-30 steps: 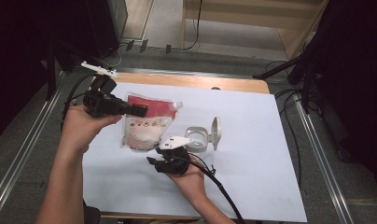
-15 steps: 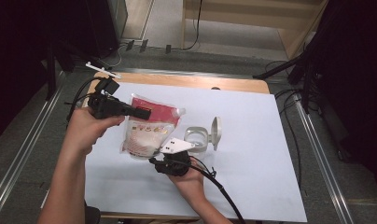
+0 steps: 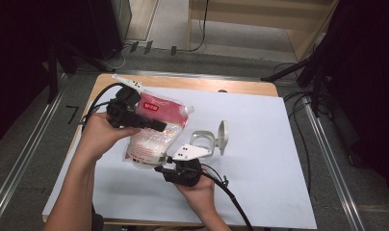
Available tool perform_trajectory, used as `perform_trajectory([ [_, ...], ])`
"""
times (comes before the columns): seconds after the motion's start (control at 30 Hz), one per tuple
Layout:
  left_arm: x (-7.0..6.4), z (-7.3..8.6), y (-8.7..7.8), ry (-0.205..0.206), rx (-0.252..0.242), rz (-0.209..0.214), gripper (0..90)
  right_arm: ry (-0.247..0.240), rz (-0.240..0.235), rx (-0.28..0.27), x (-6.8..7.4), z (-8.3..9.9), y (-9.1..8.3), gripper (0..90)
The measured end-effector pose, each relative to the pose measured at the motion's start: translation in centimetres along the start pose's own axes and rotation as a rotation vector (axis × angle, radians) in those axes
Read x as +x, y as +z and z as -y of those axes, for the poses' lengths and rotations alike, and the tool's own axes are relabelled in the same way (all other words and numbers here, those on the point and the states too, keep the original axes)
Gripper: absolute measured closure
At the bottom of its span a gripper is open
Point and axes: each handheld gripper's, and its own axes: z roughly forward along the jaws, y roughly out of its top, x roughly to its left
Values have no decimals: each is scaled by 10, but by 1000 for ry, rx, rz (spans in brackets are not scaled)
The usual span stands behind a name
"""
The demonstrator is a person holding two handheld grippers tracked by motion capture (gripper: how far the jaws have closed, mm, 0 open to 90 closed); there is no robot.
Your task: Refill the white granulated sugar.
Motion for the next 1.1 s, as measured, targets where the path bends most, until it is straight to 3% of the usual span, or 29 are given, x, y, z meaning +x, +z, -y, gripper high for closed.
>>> perform_trajectory([
  [0.1,2,0,5,-17,-23,29,831,9,-6,2,2,0,-4,629],
  [0.13,2,0,7,-4,-29,33,832,14,-9,3,2,0,-6,629],
  [0.2,5,0,9,-29,-27,40,830,29,-21,8,2,0,-6,627],
  [0.37,10,-1,15,-116,-20,50,863,50,-26,28,-1,2,-4,617],
  [0.43,13,1,16,-165,-22,89,899,56,-27,27,-3,3,-2,610],
  [0.47,15,2,16,-192,-30,82,900,62,-25,28,-2,3,-2,606],
  [0.53,19,4,15,-208,-30,89,900,67,-32,35,-3,4,0,596],
  [0.7,19,4,15,-204,4,81,900,40,-16,47,1,6,5,584],
  [0.83,17,4,17,-211,-5,73,900,8,15,53,4,7,8,562],
  [1.1,16,3,20,-213,-1,113,900,6,56,66,-1,7,18,486],
])
